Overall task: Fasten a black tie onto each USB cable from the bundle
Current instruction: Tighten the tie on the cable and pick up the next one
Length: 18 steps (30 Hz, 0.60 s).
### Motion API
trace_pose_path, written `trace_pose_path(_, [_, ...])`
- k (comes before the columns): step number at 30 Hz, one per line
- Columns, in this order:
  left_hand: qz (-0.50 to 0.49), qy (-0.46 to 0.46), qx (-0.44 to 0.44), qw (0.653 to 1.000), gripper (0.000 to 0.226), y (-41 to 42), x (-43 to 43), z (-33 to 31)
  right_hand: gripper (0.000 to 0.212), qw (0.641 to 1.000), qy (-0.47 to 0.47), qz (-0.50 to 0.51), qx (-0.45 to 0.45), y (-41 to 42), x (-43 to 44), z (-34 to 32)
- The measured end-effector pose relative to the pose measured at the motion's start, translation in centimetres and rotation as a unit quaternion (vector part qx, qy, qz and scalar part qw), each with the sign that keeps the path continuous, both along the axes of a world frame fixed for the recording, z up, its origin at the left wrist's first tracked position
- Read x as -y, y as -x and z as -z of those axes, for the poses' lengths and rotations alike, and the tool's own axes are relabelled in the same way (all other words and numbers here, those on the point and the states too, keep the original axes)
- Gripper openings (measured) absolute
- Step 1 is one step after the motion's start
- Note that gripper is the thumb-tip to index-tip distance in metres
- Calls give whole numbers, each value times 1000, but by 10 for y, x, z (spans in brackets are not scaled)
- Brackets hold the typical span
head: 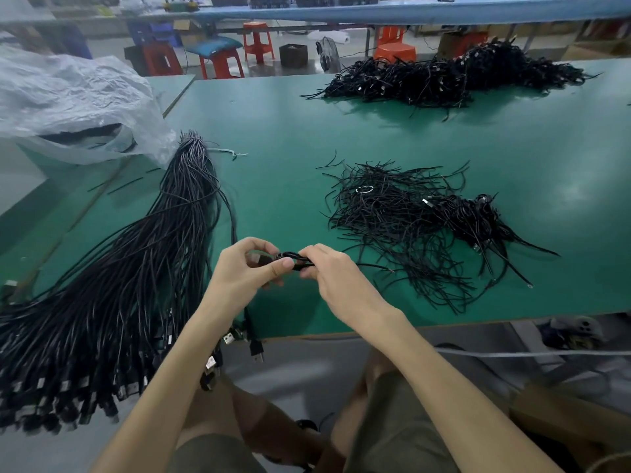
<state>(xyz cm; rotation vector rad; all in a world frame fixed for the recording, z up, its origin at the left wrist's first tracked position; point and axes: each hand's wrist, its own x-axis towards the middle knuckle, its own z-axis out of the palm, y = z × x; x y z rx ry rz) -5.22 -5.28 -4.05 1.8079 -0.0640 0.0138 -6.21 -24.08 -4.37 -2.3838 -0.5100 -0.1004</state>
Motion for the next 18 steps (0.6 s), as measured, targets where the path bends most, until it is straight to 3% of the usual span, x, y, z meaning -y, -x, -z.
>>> trace_pose_path(2, [48, -81, 33, 995, 28, -3, -3, -1, 19, 999, 28, -2, 17, 0, -1, 2])
trace_pose_path(4, [89, -223, 79, 967, 19, -6, -7, -4, 20, 998, 48, -9, 27, 1, -2, 0])
trace_pose_path(7, [143, -351, 79, 922, 45, -9, -10, -7, 28, 995, 86, -30, 37, 2, -2, -4])
trace_pose_path(11, [184, -375, 27, 908, 70, -8, -5, -9, 33, 990, 116, -48, 66, 3, -4, -9])
trace_pose_path(17, [144, -373, 40, 916, 54, -12, 5, 1, 18, 993, 81, -10, 86, -8, -4, -9])
trace_pose_path(18, [122, -364, 50, 922, 52, -13, 6, 4, 26, 993, 73, 2, 94, -9, -3, -9])
